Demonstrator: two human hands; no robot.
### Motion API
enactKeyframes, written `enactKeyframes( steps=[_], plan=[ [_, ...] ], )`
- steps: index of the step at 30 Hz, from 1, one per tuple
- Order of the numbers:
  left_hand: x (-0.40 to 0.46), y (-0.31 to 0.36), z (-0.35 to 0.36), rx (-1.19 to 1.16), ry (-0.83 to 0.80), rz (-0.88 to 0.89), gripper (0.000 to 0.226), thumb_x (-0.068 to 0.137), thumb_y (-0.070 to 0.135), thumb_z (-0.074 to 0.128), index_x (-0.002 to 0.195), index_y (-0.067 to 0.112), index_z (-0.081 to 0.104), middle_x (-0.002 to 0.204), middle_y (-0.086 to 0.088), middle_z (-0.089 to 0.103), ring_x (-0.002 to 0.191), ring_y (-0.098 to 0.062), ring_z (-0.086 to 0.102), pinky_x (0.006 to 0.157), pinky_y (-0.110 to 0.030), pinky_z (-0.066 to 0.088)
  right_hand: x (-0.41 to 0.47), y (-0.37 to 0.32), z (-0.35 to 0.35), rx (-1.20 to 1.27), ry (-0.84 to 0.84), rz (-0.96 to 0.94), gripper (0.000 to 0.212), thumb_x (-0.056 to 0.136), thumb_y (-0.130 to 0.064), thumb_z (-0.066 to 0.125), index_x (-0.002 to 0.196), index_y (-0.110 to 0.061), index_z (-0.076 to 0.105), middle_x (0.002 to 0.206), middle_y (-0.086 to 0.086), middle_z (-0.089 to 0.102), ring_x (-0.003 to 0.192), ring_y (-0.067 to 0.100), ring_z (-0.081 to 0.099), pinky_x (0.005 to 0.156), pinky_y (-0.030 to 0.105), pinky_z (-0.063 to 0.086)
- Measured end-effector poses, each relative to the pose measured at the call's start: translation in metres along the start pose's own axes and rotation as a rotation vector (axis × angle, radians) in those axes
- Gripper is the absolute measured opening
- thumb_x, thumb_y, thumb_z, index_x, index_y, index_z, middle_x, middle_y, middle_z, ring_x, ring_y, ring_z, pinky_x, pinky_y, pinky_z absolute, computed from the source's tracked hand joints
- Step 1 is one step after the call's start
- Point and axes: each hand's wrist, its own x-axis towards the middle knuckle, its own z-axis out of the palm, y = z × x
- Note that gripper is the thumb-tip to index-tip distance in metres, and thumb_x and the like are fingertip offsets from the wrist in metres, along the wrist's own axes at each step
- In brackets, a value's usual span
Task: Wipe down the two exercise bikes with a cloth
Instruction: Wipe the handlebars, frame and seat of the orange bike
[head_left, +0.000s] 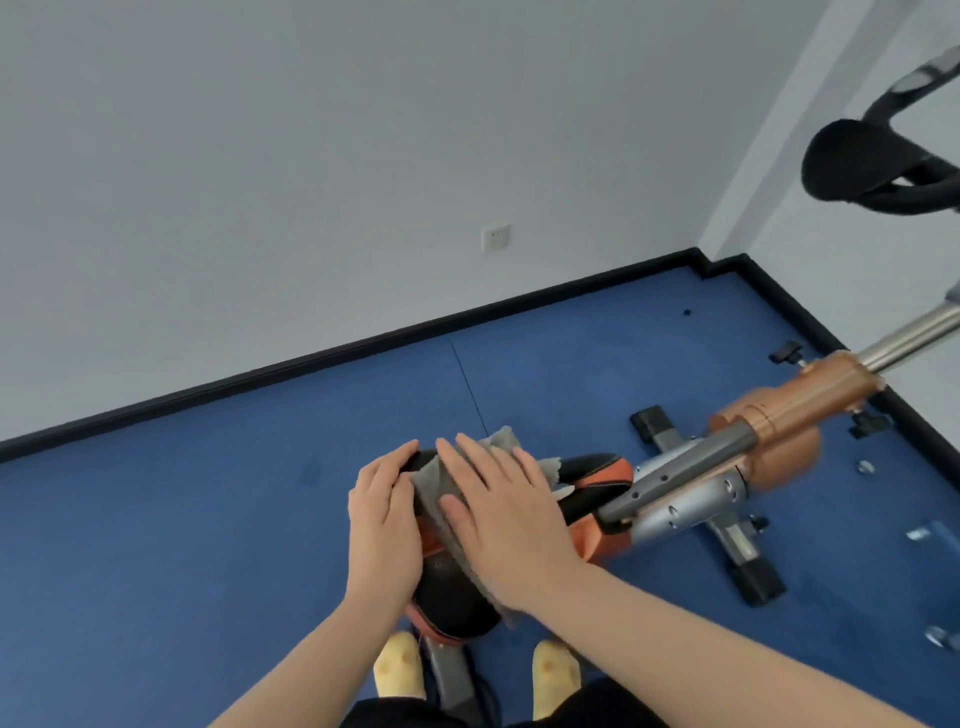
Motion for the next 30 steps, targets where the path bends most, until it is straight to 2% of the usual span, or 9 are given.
enactKeyframes(
  steps=[4, 6, 10, 15, 17, 19, 23, 26, 30],
  plan=[
    [0.003, -0.010, -0.013, 0.126, -0.133, 0.115, 0.036, 0.105, 0.021, 0.035, 0.129, 0.041, 0.052, 0.121, 0.035, 0.043, 0.121, 0.011, 0.033, 0.096, -0.012, 0.026, 0.027, 0.023, -0.006, -0.153, -0.037, 0.217, 0.041, 0.104, -0.039, 0.020, 0.105, -0.026, 0.058, 0.103, -0.005, 0.066, 0.095, 0.021, 0.061, 0.077, 0.035, 0.034],
    [0.002, -0.013, -0.017, 0.209, -0.153, 0.184, 0.036, 0.105, 0.023, 0.033, 0.134, 0.037, 0.048, 0.123, 0.032, 0.043, 0.118, 0.013, 0.031, 0.100, -0.015, 0.027, 0.031, -0.003, 0.000, -0.110, -0.007, 0.286, 0.043, 0.103, -0.037, 0.019, 0.111, -0.024, 0.059, 0.109, -0.003, 0.067, 0.101, 0.023, 0.060, 0.089, 0.038, 0.035],
    [0.006, -0.015, -0.025, 0.327, -0.230, 0.318, 0.043, 0.104, 0.029, 0.023, 0.139, 0.028, 0.047, 0.138, 0.019, 0.043, 0.127, 0.001, 0.037, 0.111, -0.024, 0.028, 0.010, -0.024, 0.012, -0.018, 0.016, 0.110, 0.049, 0.101, -0.040, 0.020, 0.144, -0.028, 0.041, 0.144, -0.003, 0.049, 0.129, 0.018, 0.046, 0.111, 0.042, 0.031],
    [0.022, -0.013, -0.038, 0.341, -0.311, 0.346, 0.037, 0.102, 0.026, 0.035, 0.134, 0.027, 0.053, 0.124, 0.020, 0.047, 0.114, 0.000, 0.041, 0.103, -0.024, 0.031, 0.029, -0.003, 0.002, -0.187, 0.019, 0.354, 0.039, 0.104, -0.035, 0.019, 0.109, -0.028, 0.057, 0.113, -0.005, 0.065, 0.107, 0.022, 0.058, 0.093, 0.038, 0.033],
    [0.033, -0.010, -0.040, 0.312, -0.337, 0.350, 0.030, 0.101, 0.019, 0.042, 0.124, 0.027, 0.060, 0.117, 0.019, 0.052, 0.109, 0.000, 0.044, 0.101, -0.027, 0.036, 0.013, -0.026, 0.014, -0.124, 0.044, 0.422, 0.045, 0.102, -0.038, 0.016, 0.136, -0.032, 0.047, 0.141, -0.008, 0.050, 0.131, 0.017, 0.042, 0.113, 0.039, 0.021],
    [0.045, -0.002, -0.036, 0.287, -0.375, 0.381, 0.028, 0.100, 0.014, 0.043, 0.115, 0.026, 0.064, 0.112, 0.016, 0.056, 0.108, -0.002, 0.048, 0.100, -0.031, 0.040, -0.022, -0.058, 0.027, -0.033, 0.089, 0.432, 0.053, 0.100, -0.039, 0.018, 0.151, -0.031, 0.027, 0.157, -0.008, 0.028, 0.145, 0.013, 0.022, 0.119, 0.042, 0.013],
    [0.047, 0.011, -0.019, 0.287, -0.498, 0.523, 0.031, 0.101, 0.018, 0.038, 0.115, 0.020, 0.066, 0.119, 0.010, 0.062, 0.113, -0.008, 0.053, 0.103, -0.033, 0.040, -0.048, -0.054, 0.025, -0.047, 0.058, 0.437, 0.054, 0.103, -0.040, 0.016, 0.155, -0.029, 0.009, 0.163, -0.007, 0.005, 0.149, 0.009, 0.004, 0.120, 0.041, 0.010],
    [0.037, 0.010, -0.012, 0.375, -0.454, 0.583, 0.042, 0.095, 0.030, 0.032, 0.115, 0.023, 0.069, 0.117, 0.011, 0.067, 0.112, -0.009, 0.056, 0.100, -0.032, 0.042, -0.025, -0.044, 0.022, -0.070, 0.074, 0.671, 0.056, 0.103, -0.039, 0.012, 0.155, -0.026, -0.004, 0.163, -0.004, -0.010, 0.148, 0.011, -0.010, 0.121, 0.040, 0.003],
    [0.036, 0.000, -0.012, 0.334, -0.357, 0.609, 0.041, 0.092, 0.026, 0.034, 0.112, 0.024, 0.071, 0.112, 0.013, 0.069, 0.107, -0.004, 0.055, 0.090, -0.026, 0.043, -0.031, -0.098, 0.046, 0.001, 0.143, 0.764, 0.060, 0.098, -0.036, 0.018, 0.153, -0.013, 0.023, 0.160, 0.008, 0.022, 0.146, 0.024, 0.021, 0.116, 0.048, 0.026]
  ],
)
